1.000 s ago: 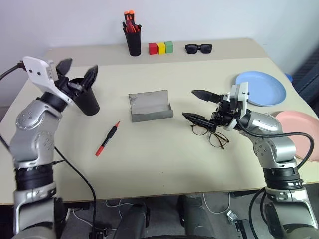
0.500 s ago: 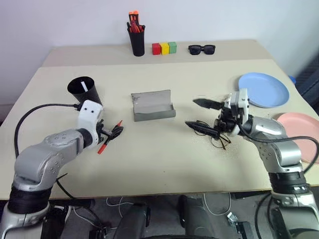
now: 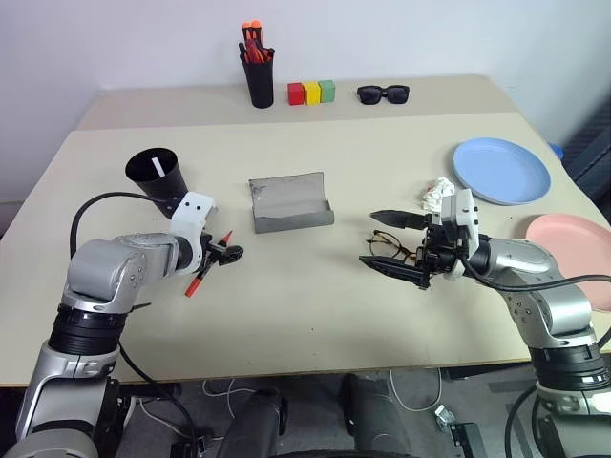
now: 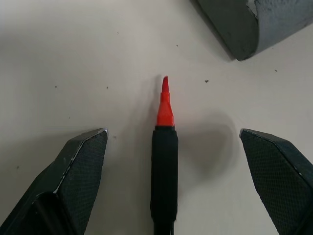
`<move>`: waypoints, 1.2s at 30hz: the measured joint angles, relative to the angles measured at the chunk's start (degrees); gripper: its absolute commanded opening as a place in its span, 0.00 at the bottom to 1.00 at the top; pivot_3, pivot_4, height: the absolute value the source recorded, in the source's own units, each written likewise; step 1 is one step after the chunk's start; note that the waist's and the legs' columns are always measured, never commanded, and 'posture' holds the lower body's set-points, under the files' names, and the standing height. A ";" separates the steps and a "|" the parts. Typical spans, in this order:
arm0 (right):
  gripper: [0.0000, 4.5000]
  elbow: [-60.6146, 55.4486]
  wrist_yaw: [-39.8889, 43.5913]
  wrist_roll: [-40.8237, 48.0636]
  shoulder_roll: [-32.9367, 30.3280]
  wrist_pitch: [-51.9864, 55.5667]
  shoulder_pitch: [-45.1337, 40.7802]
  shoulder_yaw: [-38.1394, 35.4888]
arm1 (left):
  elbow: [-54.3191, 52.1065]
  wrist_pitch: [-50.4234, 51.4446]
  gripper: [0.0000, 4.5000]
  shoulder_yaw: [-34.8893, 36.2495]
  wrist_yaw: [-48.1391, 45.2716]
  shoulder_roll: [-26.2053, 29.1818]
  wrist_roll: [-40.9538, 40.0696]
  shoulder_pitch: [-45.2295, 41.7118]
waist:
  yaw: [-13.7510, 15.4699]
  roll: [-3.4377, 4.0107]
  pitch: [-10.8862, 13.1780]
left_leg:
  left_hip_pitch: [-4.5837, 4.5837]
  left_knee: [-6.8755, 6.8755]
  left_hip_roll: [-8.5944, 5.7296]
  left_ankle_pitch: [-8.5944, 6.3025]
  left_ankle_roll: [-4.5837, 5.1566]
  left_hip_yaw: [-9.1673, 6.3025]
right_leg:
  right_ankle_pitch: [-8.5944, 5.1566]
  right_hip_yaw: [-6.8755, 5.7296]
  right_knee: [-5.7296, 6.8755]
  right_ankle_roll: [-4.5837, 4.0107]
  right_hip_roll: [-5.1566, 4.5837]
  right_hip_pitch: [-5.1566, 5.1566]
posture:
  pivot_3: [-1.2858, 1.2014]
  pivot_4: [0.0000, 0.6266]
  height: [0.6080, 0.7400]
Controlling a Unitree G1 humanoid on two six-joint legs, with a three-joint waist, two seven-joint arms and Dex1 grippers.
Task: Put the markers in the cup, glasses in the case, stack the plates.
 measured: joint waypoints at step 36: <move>1.00 4.66 -4.05 1.21 6.58 -3.34 -5.35 -2.35 | 32.97 -83.75 0.00 20.81 -1.16 -6.52 16.66 -16.41 | 0.25 -0.06 0.01 | -0.07 0.15 -0.02 0.09 -0.18 0.18 | 0.13 0.08 -0.09 0.04 -0.04 -0.02 | 0.52 0.24 1.00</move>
